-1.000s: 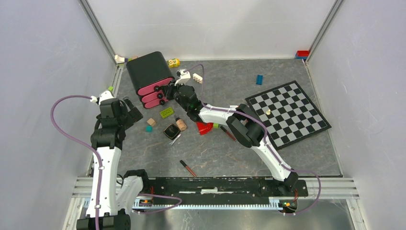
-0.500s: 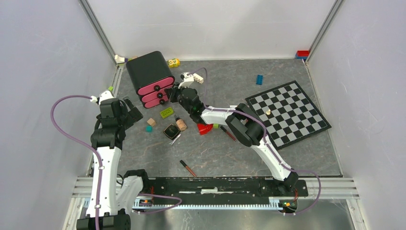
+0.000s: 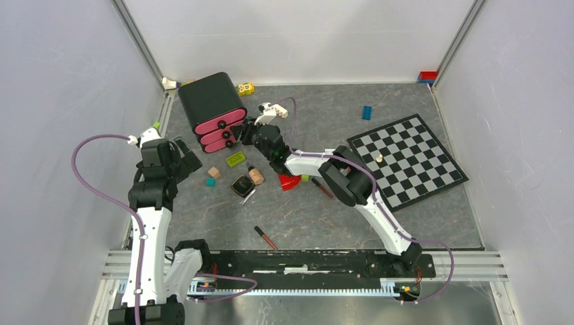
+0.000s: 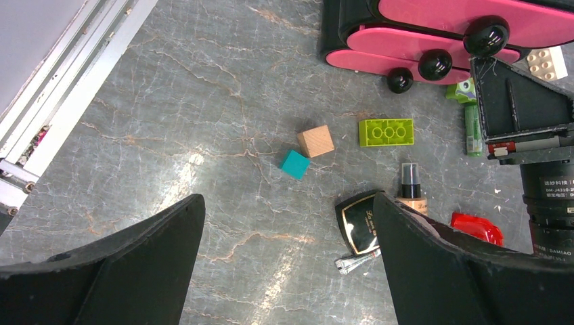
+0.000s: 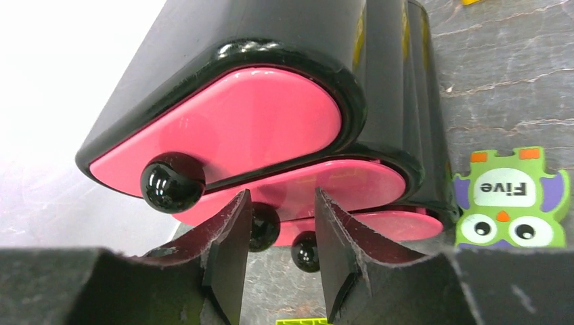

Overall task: Organize the makeup
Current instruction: Open the drawer in the storage box.

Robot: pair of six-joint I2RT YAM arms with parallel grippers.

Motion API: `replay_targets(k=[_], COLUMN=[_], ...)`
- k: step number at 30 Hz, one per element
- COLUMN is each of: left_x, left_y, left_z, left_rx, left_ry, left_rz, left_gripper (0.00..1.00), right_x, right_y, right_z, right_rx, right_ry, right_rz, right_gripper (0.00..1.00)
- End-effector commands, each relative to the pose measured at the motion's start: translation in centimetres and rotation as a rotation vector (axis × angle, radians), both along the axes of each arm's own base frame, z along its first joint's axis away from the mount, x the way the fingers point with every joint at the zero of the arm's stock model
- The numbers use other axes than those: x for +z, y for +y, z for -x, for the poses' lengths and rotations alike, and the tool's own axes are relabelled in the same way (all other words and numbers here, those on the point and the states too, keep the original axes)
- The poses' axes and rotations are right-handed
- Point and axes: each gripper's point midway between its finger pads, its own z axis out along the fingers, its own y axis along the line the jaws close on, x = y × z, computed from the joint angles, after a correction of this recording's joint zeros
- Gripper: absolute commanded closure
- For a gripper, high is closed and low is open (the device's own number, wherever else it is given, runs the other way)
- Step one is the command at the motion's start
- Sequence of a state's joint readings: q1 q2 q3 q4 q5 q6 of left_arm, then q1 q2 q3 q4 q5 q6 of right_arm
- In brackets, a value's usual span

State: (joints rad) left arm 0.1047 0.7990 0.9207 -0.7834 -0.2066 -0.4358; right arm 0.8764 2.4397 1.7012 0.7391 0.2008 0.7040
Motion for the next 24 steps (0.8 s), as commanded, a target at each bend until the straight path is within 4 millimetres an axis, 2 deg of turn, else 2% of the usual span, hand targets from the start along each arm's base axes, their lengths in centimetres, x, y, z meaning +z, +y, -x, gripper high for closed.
replay_targets(k=[1,19,24], left_x=[0.7,0.8,0.8], left_y=[0.0,0.0,0.0], left_z=[-0.6,-0.6,-0.6], left_rx=[-0.017,-0.016,-0.016], left_ry=[-0.031,-0.037,-0.037], left_rz=[-0.009,-0.01,-0.01], left_gripper=[0.0,0.0,0.0], right_x=[1.1,-1.3,-1.6], right_y=[1.5,2.8,3.0], right_z=[-0.1,-0.1,0.1], right_rx=[0.034,0.059,0.072], right_ry=[0.023,0.137,0.145], right_rz=[-0.098,-0.172,-0.184], right_gripper=[0.53,0.45,0.46])
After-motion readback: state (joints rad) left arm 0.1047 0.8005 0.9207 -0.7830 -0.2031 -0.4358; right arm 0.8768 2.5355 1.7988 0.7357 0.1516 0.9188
